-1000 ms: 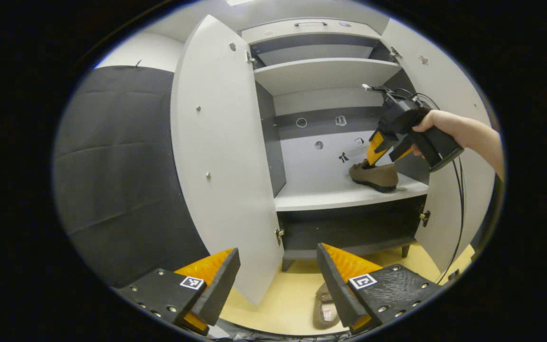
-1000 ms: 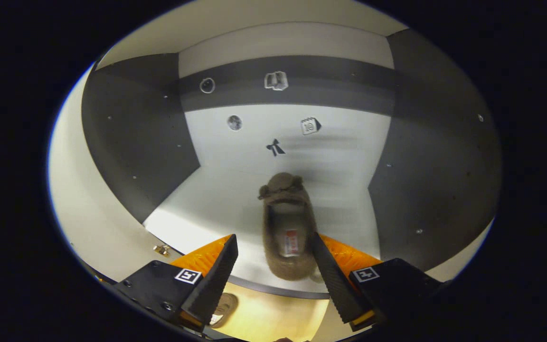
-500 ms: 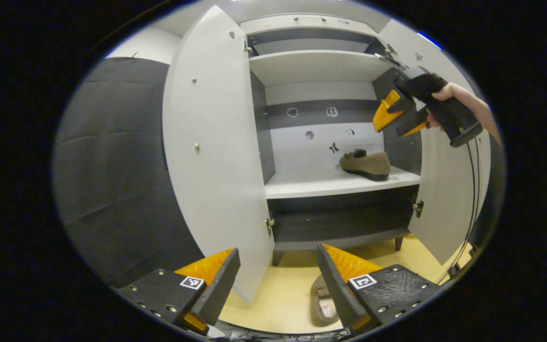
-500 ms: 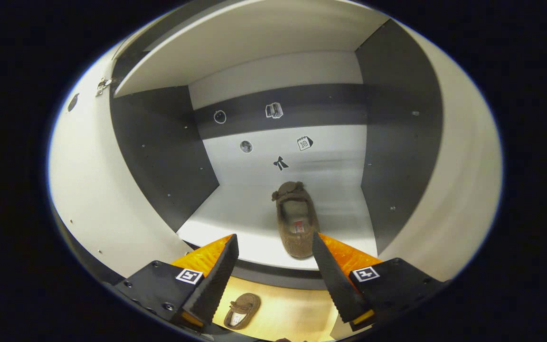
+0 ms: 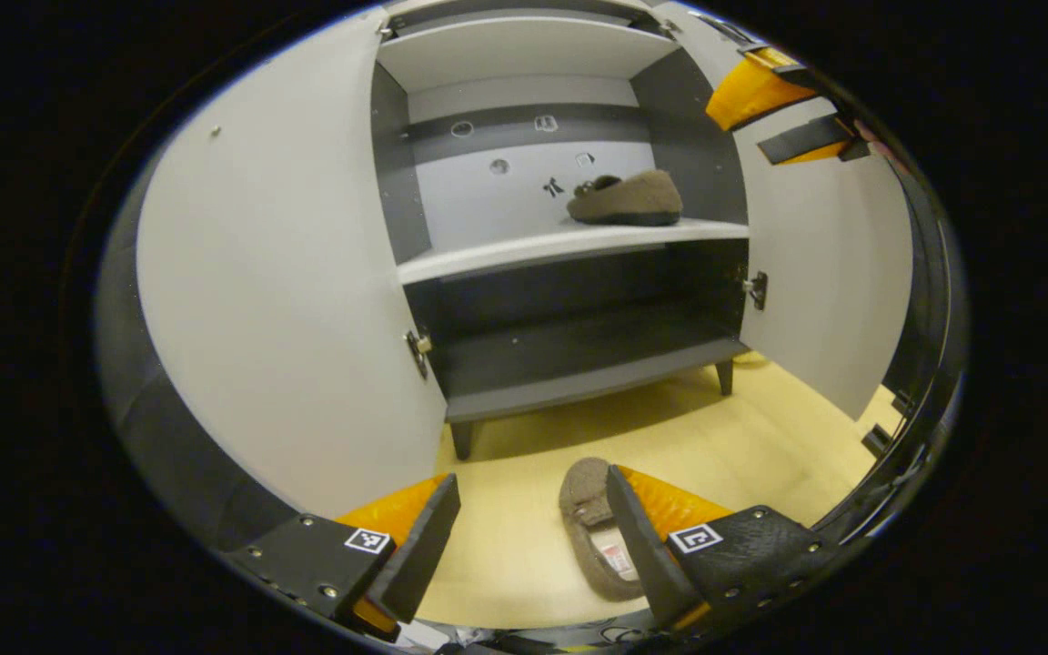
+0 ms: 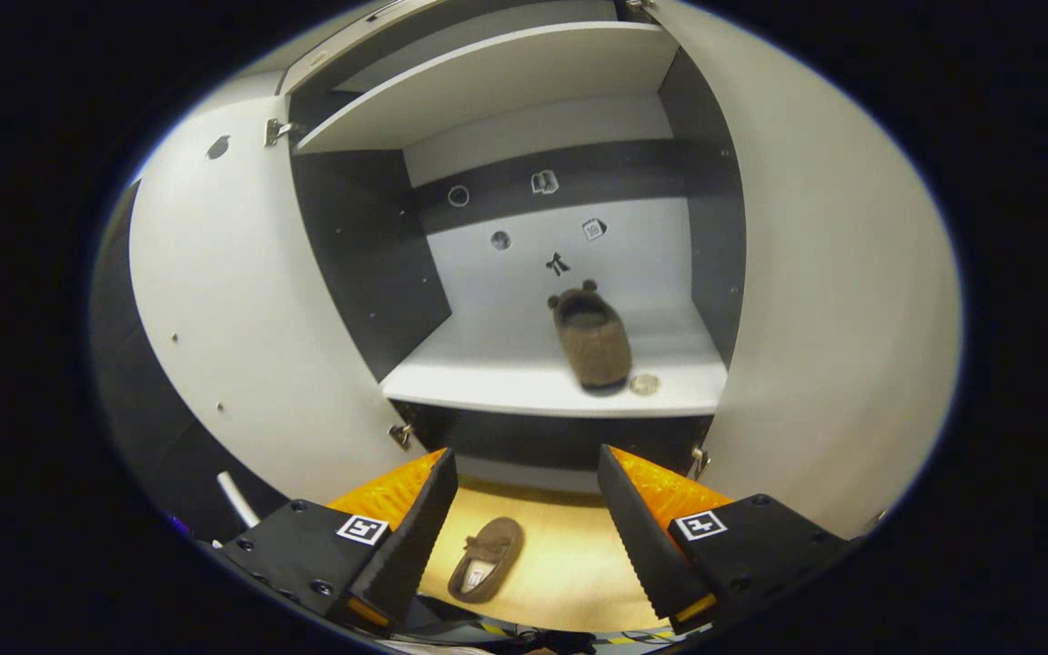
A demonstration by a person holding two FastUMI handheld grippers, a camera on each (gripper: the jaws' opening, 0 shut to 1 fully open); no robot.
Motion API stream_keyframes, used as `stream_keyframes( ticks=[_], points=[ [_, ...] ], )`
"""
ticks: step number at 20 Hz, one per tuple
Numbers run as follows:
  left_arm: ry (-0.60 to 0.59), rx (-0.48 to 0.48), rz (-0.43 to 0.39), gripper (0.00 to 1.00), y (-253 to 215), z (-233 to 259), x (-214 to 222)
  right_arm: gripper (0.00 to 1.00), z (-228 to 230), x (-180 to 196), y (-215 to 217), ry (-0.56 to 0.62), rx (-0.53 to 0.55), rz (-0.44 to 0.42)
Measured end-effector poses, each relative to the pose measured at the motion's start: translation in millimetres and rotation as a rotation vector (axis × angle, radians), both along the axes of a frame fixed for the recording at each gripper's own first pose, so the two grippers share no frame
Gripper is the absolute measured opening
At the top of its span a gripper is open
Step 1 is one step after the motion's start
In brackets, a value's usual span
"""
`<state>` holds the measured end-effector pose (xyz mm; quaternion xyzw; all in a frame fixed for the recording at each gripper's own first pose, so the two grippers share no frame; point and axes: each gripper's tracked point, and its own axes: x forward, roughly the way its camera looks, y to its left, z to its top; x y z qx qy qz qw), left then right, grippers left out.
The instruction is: Grab one shoe with the right hand and put it into the shoe cabinet, grab the other shoe with the left hand and put it into the shoe cabinet; then close the right door with the right hand and the left door with the left hand.
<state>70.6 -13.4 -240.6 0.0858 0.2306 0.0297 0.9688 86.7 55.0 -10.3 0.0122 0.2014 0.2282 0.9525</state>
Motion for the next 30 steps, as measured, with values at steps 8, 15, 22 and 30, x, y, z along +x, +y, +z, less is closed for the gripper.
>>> stream_keyframes(
  ticks=[8,15,22,30],
  points=[
    [0.207,0.006,-0.122,0.94,1,-25,-27,0.99,-64,-55,-30,0.040,-0.020,-0.059],
    [0.346,-0.039,-0.152,1.00,2,-52,-26,0.99,-102,-101,-85,0.038,-0.082,-0.192],
    [0.430,-0.198,-0.131,0.61,7,-22,-20,0.99,-118,-126,-134,-0.021,-0.157,-0.392],
    [0.600,-0.246,-0.079,0.27,-4,-41,-19,0.99,-50,-150,-218,-0.264,-0.161,-0.699]
  ],
)
